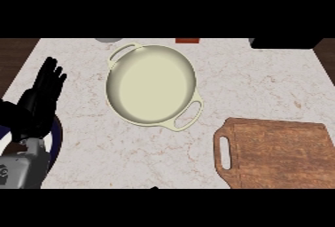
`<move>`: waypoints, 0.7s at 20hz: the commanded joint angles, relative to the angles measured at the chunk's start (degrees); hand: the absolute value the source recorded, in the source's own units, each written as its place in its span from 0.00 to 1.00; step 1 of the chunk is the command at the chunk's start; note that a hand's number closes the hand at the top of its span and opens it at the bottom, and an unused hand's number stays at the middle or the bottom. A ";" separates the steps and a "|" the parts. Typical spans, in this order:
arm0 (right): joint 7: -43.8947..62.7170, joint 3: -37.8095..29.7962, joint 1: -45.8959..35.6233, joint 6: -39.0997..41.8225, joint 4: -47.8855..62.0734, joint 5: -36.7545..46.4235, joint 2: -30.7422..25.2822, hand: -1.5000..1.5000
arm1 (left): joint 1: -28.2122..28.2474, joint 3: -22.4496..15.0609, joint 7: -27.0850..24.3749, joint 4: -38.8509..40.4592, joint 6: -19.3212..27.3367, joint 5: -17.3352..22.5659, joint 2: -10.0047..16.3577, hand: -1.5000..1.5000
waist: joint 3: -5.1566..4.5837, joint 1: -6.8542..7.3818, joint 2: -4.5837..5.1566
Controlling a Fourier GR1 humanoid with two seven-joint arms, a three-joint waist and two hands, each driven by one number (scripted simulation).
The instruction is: Pick the squash from the cutting board and place it in the pot
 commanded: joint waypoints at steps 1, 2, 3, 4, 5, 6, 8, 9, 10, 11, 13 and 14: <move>9.39 2.66 -2.69 -8.97 -11.36 0.74 1.60 1.00 | -0.56 1.07 0.90 -0.36 0.14 0.47 0.67 0.50 | 0.02 -0.56 -0.33; 9.95 1.77 -5.07 -11.49 -10.82 1.56 1.59 1.00 | 0.47 0.20 -0.42 0.38 0.16 -0.06 -0.29 0.50 | -0.02 -0.51 -0.20; 11.37 2.60 -5.47 -13.88 -10.76 2.79 1.58 1.00 | 0.95 0.74 -1.54 0.72 0.01 -0.60 0.46 0.50 | -0.05 -0.50 -0.20; 12.01 0.38 -7.59 -14.87 -10.94 0.84 1.56 1.00 | 0.88 0.00 -0.87 -0.09 -0.34 -0.36 0.15 0.50 | -0.02 0.00 -0.06; 13.90 1.55 -7.07 -16.24 -12.26 1.61 1.55 1.00 | 0.75 0.22 -1.39 0.05 0.19 -0.29 -0.41 0.50 | -0.05 -0.38 -0.14; 14.61 0.66 -8.27 -20.03 -9.10 1.74 1.53 1.00 | 1.39 -0.76 0.09 -0.89 0.09 -0.82 -0.28 0.50 | 0.03 0.26 -0.01; 17.86 0.04 -10.98 -18.40 -12.14 2.82 1.51 1.00 | -0.94 0.43 0.81 0.31 0.38 0.02 -0.10 0.50 | -0.07 -0.50 0.03; 19.72 -0.21 -11.62 -19.33 -11.47 3.92 1.49 1.00 | 1.10 -0.59 -0.68 -0.55 0.17 -0.75 -0.63 0.50 | -0.08 -0.06 -0.03; 20.49 -0.03 -12.66 -21.70 -8.99 3.86 1.48 1.00 | 0.11 0.87 0.89 -1.25 -0.59 0.79 0.58 0.50 | -0.04 0.51 0.13; 20.73 -2.06 -14.02 -21.67 -10.31 2.82 1.46 1.00 | 0.46 0.36 0.33 -0.71 -0.94 0.46 0.48 0.50 | -0.06 0.71 0.26; 22.37 -1.58 -14.02 -23.71 -8.77 2.12 1.44 1.00 | -0.82 0.33 1.33 -1.30 0.18 0.39 -0.20 0.50 | -0.01 0.65 0.44; 22.83 -2.98 -15.76 -21.61 -10.14 1.62 1.43 1.00 | -0.04 0.07 -0.68 -0.12 0.32 0.12 -1.18 0.50 | -0.09 0.61 0.59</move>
